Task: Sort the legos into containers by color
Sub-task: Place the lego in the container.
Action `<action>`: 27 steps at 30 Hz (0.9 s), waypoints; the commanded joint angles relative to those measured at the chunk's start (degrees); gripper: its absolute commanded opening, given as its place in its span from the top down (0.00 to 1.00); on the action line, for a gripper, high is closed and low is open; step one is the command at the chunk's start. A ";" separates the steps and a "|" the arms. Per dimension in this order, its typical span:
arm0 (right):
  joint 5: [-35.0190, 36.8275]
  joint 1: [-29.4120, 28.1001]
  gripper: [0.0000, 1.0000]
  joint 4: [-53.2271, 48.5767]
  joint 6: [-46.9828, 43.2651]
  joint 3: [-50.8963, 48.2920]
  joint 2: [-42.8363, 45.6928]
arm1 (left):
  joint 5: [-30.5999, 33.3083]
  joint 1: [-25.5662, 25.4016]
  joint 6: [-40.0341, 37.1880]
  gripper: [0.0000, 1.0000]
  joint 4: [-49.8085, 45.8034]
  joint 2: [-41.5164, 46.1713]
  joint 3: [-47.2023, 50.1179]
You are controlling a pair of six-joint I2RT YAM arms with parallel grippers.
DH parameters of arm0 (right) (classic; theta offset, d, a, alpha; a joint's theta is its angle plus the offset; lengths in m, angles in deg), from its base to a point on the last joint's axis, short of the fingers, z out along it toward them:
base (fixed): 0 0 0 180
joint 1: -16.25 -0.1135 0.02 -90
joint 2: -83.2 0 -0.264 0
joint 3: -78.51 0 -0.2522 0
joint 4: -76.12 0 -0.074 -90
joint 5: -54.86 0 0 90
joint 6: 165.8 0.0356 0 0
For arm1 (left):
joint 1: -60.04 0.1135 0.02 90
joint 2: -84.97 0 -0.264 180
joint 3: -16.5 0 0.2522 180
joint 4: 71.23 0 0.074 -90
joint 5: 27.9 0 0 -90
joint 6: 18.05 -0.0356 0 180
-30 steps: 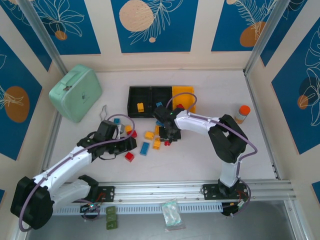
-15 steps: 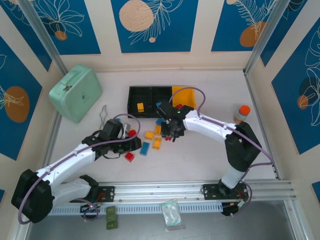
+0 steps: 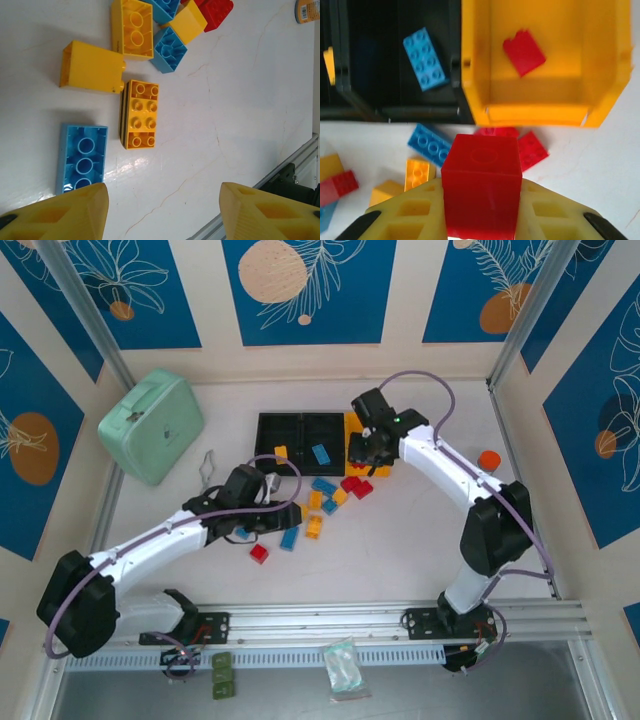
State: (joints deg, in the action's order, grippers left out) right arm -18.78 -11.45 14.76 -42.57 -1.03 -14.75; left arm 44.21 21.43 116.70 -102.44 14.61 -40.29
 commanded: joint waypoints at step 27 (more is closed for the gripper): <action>-3.04 9.33 0.68 -5.73 -4.00 31.19 -32.68 | 3.30 -1.72 1.02 0.40 -1.71 -3.23 -2.25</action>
State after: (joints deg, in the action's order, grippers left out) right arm -20.55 -2.65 11.14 -46.02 27.84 -46.09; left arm 46.33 20.42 117.14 -103.23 11.98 -40.92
